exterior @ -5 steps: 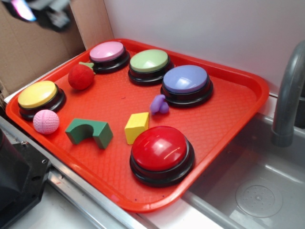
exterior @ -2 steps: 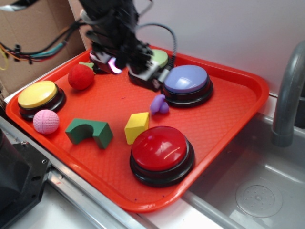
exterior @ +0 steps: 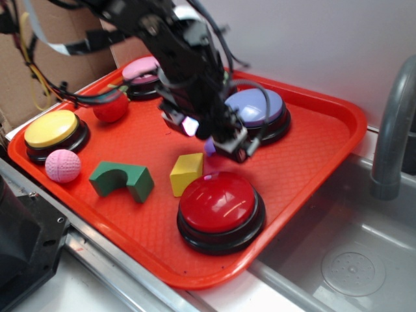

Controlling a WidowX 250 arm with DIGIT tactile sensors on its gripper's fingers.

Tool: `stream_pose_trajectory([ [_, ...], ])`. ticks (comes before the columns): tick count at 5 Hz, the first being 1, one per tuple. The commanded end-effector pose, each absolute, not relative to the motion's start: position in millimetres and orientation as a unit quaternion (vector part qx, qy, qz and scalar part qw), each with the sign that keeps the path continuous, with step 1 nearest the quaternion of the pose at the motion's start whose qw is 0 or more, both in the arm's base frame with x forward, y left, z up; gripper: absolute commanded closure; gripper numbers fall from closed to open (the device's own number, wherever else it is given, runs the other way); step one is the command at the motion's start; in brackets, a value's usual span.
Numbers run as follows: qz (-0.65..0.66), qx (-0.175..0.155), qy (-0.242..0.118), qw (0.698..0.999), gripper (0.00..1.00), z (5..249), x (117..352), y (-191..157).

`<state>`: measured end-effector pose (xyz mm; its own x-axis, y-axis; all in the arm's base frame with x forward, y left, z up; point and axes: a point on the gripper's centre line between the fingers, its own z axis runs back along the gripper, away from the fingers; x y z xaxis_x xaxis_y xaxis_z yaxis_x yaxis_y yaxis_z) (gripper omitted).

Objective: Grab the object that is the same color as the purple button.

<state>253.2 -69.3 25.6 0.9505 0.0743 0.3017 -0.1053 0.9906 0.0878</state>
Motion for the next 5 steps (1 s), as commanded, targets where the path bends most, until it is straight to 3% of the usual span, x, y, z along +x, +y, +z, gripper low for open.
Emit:
stream_pose_trajectory([
  [1, 0.066, 0.049, -0.188, 0.979, 1.00, 30.9, 274.2, -62.3],
  [2, 0.065, 0.049, -0.189, 0.979, 1.00, 34.8, 275.2, -60.0],
  [3, 0.009, 0.070, -0.135, 0.988, 1.00, 58.3, 278.3, -52.7],
  [4, 0.006, 0.041, -0.099, 0.994, 1.00, 96.9, 277.0, -36.5],
  [5, 0.020, 0.029, -0.096, 0.995, 1.00, 143.6, 270.4, -12.3],
])
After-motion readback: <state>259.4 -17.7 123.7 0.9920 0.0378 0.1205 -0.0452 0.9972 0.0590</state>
